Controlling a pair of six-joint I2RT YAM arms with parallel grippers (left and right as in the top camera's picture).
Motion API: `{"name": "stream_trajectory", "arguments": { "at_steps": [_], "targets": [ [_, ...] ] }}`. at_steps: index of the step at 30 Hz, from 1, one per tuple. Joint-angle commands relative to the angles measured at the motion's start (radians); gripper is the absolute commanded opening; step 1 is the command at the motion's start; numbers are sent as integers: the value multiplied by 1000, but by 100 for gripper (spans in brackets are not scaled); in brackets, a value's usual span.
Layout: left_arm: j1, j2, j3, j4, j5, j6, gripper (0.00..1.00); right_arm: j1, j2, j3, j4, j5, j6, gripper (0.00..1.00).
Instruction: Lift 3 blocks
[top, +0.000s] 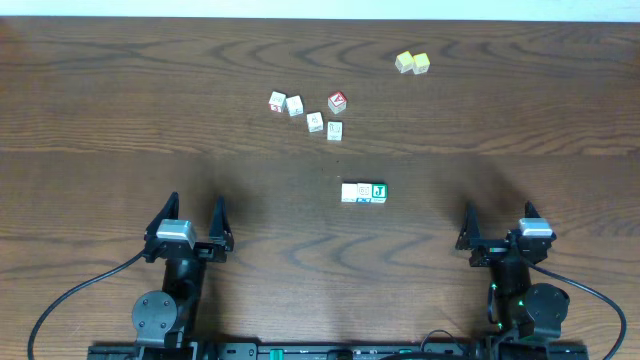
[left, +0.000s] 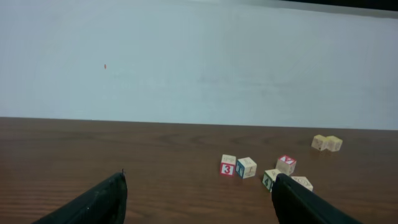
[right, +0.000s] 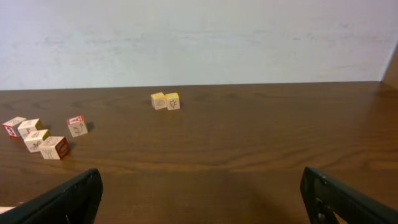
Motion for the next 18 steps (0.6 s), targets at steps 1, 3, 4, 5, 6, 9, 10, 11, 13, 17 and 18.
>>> {"name": "stream_trajectory", "arguments": {
  "at_steps": [1, 3, 4, 5, 6, 9, 10, 11, 13, 17, 18],
  "targets": [
    [15, -9, -9, 12, 6, 14, 75, -6, -6, -1, -5, 5, -11, 99],
    [23, -9, -9, -4, 6, 14, 75, -6, -6, -1, -5, 5, -11, 99],
    [26, -9, -9, -23, 6, 14, 75, -6, -6, -1, -5, 5, -11, 99],
    [27, -9, -9, -63, -10, 14, 75, -6, -6, -1, -5, 5, -11, 99],
    [27, -9, -9, -86, -14, 14, 75, -6, -6, -1, -5, 5, -11, 99],
    [27, -9, -9, -162, -41, 13, 75, -6, -6, -1, -5, 5, -11, 99],
    [27, -10, -9, -188, -47, 13, 75, -6, -6, -1, -5, 5, -11, 99],
    [27, -10, -9, -211, -56, 13, 75, -6, -6, -1, -5, 5, -11, 99],
    [27, -10, -9, -242, -71, 14, 75, -6, -6, -1, -5, 5, -11, 99],
    [27, -10, -9, -243, -97, 14, 75, -6, -6, -1, -5, 5, -11, 99],
    [28, -10, -9, -243, -100, 13, 75, -6, -6, -1, -5, 5, -11, 99]
  ]
}}
